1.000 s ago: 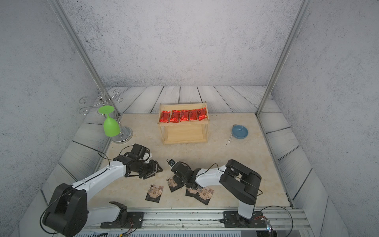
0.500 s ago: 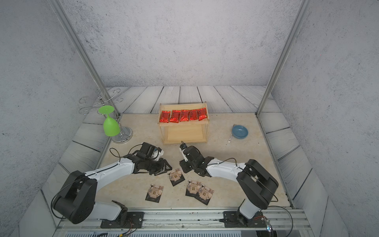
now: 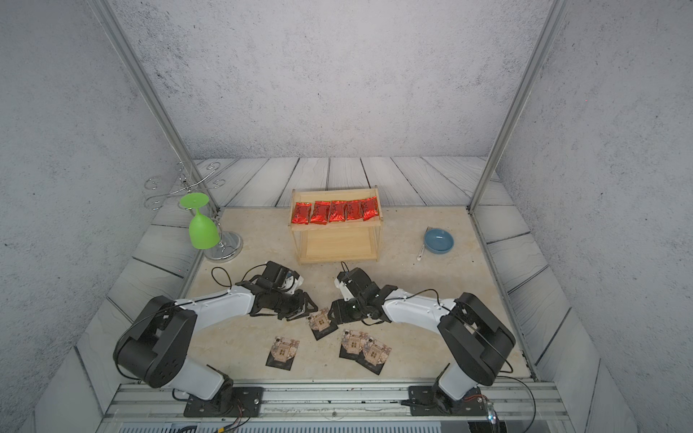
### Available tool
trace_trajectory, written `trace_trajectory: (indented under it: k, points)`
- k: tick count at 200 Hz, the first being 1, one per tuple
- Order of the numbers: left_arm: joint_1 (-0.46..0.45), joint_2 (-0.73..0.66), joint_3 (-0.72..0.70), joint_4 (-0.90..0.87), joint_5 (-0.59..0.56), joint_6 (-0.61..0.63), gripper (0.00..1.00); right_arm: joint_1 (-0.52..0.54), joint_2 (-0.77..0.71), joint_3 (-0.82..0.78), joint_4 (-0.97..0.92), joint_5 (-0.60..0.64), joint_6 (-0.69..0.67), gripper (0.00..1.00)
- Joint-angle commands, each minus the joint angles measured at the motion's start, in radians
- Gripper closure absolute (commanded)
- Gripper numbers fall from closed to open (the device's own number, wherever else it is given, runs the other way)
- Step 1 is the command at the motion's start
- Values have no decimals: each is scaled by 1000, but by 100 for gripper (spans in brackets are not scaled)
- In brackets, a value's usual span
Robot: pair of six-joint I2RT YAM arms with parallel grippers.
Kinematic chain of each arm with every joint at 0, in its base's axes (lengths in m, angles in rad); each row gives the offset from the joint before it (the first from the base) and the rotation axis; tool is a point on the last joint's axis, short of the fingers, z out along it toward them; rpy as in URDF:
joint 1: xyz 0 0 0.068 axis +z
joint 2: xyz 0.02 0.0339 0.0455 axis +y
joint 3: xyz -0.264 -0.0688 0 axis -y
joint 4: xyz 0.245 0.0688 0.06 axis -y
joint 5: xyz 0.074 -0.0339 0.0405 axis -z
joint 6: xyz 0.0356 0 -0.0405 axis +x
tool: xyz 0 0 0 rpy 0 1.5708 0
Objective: Place the tea bags on the shelf by color
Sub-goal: Pick up the tea bag from the center of the board.
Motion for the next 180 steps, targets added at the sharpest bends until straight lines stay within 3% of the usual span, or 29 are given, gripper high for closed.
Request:
trace_trajectory:
  k: [1,139,180]
  points:
    - [-16,9,-20,26,2,-10,54,-14,25,-22,28,-83,45,49]
    - [-48,45,-66,-2,-45,-8,58,-76,139,-54,126,-213,151,54]
    - [-48,41,-72,-2,-52,-13,58,-101,204,-57,284,-321,253,62]
